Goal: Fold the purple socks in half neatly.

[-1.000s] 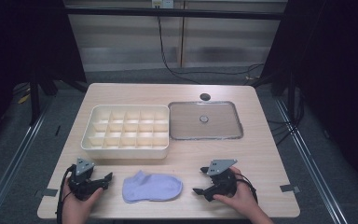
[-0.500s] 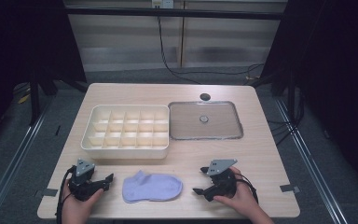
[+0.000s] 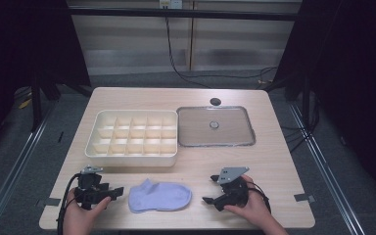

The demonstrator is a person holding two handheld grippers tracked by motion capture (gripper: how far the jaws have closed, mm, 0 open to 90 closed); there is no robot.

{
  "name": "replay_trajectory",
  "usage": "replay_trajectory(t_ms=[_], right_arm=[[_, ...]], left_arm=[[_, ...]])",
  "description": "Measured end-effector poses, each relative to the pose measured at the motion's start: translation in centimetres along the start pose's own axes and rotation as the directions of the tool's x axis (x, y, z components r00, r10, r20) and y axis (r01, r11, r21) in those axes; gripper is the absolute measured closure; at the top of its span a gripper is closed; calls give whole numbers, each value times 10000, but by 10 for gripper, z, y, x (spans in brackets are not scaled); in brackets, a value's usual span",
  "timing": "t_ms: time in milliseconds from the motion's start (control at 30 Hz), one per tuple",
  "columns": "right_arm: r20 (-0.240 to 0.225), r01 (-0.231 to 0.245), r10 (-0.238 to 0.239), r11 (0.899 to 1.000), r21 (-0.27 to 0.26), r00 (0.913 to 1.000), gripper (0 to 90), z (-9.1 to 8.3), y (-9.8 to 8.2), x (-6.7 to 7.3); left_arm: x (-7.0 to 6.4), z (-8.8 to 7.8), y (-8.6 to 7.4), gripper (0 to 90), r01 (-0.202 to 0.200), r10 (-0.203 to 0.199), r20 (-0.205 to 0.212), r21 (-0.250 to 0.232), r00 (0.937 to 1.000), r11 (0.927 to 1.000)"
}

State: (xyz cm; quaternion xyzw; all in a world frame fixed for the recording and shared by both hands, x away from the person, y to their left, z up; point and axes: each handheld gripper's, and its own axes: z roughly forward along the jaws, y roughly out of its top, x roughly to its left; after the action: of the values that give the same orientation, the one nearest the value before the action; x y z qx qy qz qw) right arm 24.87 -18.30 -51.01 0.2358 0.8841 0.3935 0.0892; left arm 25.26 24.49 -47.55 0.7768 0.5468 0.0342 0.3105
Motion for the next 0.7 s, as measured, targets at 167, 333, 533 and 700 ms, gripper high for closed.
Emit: replay_trajectory(t_ms=[167, 333, 533, 700], right_arm=[[15, -18, 18, 10000, 7, 10000, 190, 0, 0, 0], [45, -78, 78, 10000, 7, 10000, 190, 0, 0, 0], [116, -71, 71, 10000, -4, 9999, 201, 0, 0, 1], [45, 202, -202, 9998, -20, 9998, 251, 0, 3, 4]], left_arm=[[-6, 4, 5, 429, -86, 80, 267, 239, 9996, 9997], [-12, 4, 8, 444, -126, 112, 508, 267, 9986, 9996], [-19, 5, 10, 475, -261, 232, 632, 451, 9977, 9986], [-23, 8, 11, 497, -286, 227, 855, 682, 9961, 9973]])
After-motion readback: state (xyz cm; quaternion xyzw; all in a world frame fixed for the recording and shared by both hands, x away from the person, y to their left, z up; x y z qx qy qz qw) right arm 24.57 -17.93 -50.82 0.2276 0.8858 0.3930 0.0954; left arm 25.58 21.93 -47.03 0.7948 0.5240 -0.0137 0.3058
